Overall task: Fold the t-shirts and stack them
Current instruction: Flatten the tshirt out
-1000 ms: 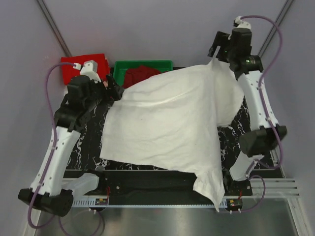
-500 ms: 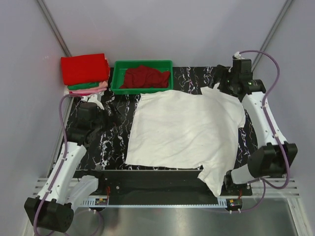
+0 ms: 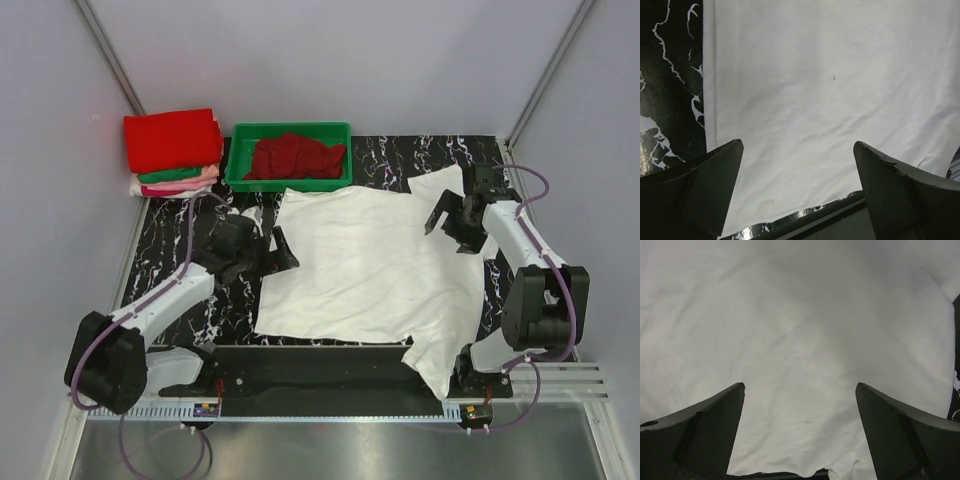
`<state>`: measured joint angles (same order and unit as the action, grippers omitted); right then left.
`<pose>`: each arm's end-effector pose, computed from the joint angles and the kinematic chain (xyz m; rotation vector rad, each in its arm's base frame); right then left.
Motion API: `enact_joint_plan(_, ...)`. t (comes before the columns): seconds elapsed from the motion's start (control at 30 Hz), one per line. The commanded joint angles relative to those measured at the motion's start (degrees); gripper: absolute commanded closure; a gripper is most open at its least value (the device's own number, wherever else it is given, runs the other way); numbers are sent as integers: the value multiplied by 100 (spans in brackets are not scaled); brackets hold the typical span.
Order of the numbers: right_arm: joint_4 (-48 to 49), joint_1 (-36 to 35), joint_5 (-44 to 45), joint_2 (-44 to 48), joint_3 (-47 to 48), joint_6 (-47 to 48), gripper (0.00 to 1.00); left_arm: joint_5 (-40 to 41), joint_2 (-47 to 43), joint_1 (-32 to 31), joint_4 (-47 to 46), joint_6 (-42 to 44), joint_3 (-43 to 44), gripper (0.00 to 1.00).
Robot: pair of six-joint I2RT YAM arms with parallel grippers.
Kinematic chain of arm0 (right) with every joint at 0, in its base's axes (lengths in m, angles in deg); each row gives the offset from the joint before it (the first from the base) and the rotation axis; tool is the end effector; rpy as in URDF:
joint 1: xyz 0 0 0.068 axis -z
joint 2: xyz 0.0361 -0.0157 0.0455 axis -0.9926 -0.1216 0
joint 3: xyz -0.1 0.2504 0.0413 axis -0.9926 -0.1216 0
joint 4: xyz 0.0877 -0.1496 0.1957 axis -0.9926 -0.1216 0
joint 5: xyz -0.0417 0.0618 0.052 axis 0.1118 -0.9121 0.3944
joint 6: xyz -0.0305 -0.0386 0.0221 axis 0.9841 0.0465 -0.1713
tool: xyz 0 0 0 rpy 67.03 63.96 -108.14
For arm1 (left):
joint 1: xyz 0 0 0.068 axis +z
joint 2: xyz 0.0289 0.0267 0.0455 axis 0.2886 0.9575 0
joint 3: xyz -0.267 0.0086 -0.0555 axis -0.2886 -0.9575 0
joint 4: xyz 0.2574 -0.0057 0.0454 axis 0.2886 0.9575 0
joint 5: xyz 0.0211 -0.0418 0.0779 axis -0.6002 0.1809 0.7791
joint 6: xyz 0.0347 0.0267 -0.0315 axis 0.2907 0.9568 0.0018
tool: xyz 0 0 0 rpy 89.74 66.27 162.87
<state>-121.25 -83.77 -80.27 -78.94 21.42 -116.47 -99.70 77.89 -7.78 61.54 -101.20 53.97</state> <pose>0.3064 0.0048 0.2484 0.6162 2.6561 0.1657 0.2080 -0.1018 0.2158 -0.2211 2.4847 -0.7024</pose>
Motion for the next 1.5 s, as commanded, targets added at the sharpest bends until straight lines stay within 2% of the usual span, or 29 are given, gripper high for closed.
enact_joint_plan(0.0, -135, -21, 83, 119, 111, -278, 0, -278, 707, -137, -904, 42, 574, 1)
enact_joint_plan(0.07, -286, -4, 905, 512, -63, -559, 0, -384, 1113, -260, -879, 104, 996, 1)
enact_joint_plan(0.13, -234, 31, 1243, 1118, -657, -1060, 0, -411, 1501, -479, -835, 86, 1172, 1)
enact_joint_plan(0.17, -173, 31, 1375, 1870, -897, -1192, 0, -393, 1528, -567, -852, 60, 1147, 1)
enact_joint_plan(0.23, -41, 32, 1324, 2612, -1572, -1552, 0, -201, 1336, -899, -861, -97, 989, 1)
enact_joint_plan(0.27, -49, 31, 1054, 3242, -1767, -1667, 0, -78, 1213, -1050, -852, -159, 797, 1)
enact_joint_plan(0.37, -304, 23, 474, 4123, -2365, -2071, 0, 336, 773, -1656, -791, -432, 392, 1)
enact_joint_plan(0.5, -664, -91, 120, 4514, -2806, -2160, 0, 871, 230, -2324, -239, -652, 198, 1)
enact_joint_plan(0.6, -613, -223, -39, 4505, -2972, -2353, 0, 1205, -272, -2291, -158, -784, -109, 1)
enact_joint_plan(0.73, -129, -224, -92, 3883, -2930, -2090, 0, 1067, -160, -1834, -228, -486, 38, 1)
enact_joint_plan(0.87, 362, -232, -250, 2690, -2543, -1950, 0, 1057, 541, -1702, -412, -239, 443, 1)
enact_joint_plan(1.03, 407, -162, 680, 1327, -1586, -1265, 0, 1022, 1438, -1403, -501, -90, 1145, 1)
enact_joint_plan(1.13, 504, 4, 830, 807, -1181, -1106, 0, 1039, 1729, -1210, -501, 50, 1436, 1)
enact_joint_plan(1.17, 609, 266, 866, 683, -1102, -1036, 0, 1022, 1982, -1122, -588, 77, 1602, 1)
enact_joint_plan(1.3, 900, 567, 638, -230, -612, -833, 0, 566, 2766, -727, -799, 174, 2094, 1)
enact_joint_plan(1.33, 917, 576, 551, -650, -487, -798, 0, 530, 2924, -683, -852, 191, 2191, 1)
enact_joint_plan(1.47, 979, 585, 357, -1391, -47, -736, 0, 258, 3915, -445, -835, 244, 2605, 2)
